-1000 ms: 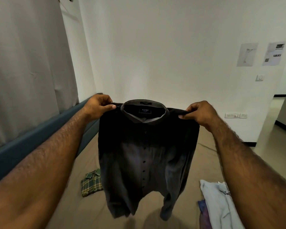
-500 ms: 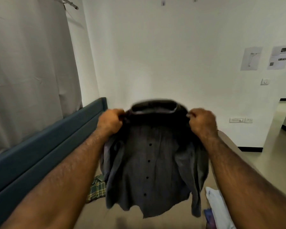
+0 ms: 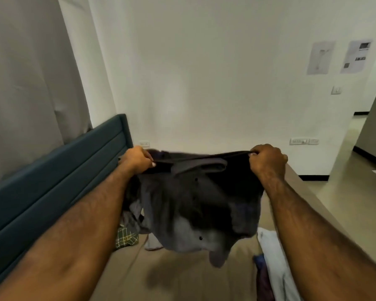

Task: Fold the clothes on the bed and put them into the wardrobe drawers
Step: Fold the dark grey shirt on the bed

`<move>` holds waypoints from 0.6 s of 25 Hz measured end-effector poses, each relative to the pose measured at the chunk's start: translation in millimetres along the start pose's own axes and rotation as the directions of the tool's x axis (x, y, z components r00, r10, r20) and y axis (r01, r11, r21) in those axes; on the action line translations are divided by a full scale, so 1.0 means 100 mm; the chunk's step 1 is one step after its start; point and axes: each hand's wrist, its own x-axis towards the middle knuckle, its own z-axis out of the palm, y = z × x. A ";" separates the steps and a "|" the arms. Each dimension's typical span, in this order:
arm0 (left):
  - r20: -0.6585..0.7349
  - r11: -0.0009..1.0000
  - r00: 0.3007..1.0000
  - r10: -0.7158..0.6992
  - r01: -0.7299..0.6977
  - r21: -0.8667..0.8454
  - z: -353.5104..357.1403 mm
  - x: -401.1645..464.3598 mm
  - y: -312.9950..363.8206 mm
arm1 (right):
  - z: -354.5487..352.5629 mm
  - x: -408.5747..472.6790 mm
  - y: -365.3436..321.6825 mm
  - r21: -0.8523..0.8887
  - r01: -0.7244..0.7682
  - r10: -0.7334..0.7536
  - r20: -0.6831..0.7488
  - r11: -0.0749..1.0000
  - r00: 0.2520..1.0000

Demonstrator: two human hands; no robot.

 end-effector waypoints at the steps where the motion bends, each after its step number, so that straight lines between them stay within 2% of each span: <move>1: 0.001 0.996 0.997 -0.079 0.079 -0.035 0.05 0.01 0.02 | -0.01 0.07 0.07 -0.022 0.043 -0.043 -0.009 0.999 0.999; 2: -0.073 0.992 0.990 -0.124 0.121 -0.042 0.06 0.09 0.12 | -0.08 0.20 0.06 -0.033 0.094 -0.095 -0.021 0.995 0.995; 3: -0.206 0.989 0.970 -0.132 0.113 -0.098 -0.05 0.19 0.25 | -0.20 0.33 -0.01 -0.029 0.133 -0.135 -0.085 0.991 0.987; 4: -0.258 0.974 0.953 -0.157 0.107 -0.198 -0.10 0.31 0.42 | -0.29 0.47 -0.04 -0.013 0.141 -0.141 -0.181 0.990 0.973; 5: -0.243 0.946 0.963 -0.118 0.035 -0.321 -0.17 0.42 0.57 | -0.37 0.59 -0.08 0.031 0.136 -0.121 -0.301 0.990 0.946; 6: -0.216 0.875 0.973 -0.082 -0.034 -0.482 -0.17 0.47 0.67 | -0.36 0.66 -0.06 0.104 0.161 -0.104 -0.414 0.982 0.904; 7: -0.185 0.784 0.982 -0.044 -0.081 -0.615 -0.10 0.49 0.66 | -0.28 0.65 -0.02 0.174 0.191 -0.088 -0.473 0.966 0.877; 8: -0.129 0.718 0.991 -0.041 -0.061 -0.693 0.11 0.48 0.52 | -0.08 0.59 0.13 0.182 0.234 -0.119 -0.488 0.955 0.865; 9: 0.006 0.731 0.998 -0.058 0.046 -0.681 0.31 0.28 0.35 | 0.18 0.41 0.35 0.138 0.244 -0.173 -0.393 0.960 0.903; 10: 0.188 0.806 0.979 -0.076 0.172 -0.566 0.56 0.04 0.17 | 0.48 0.19 0.62 0.052 0.218 -0.208 -0.160 0.975 0.965; 11: 0.371 0.888 0.920 -0.129 0.273 -0.369 0.84 -0.17 -0.04 | 0.73 -0.03 0.83 -0.051 0.143 -0.135 0.138 0.988 0.981; 12: 0.450 0.915 0.861 -0.237 0.353 -0.194 1.10 -0.30 -0.15 | 0.88 -0.21 1.00 -0.109 0.054 -0.018 0.306 0.993 0.952; 13: 0.447 0.881 0.827 -0.340 0.446 -0.156 1.27 -0.36 -0.13 | 1.01 -0.31 1.13 -0.066 -0.036 0.054 0.309 0.997 0.950; 14: 0.420 0.796 0.822 -0.384 0.525 -0.300 1.39 -0.31 -0.01 | 1.06 -0.32 1.21 0.037 -0.099 0.089 0.217 0.994 0.972; 15: 0.370 0.671 0.830 -0.417 0.556 -0.491 1.44 -0.19 0.17 | 1.02 -0.26 1.20 0.148 -0.146 0.131 0.102 0.978 0.986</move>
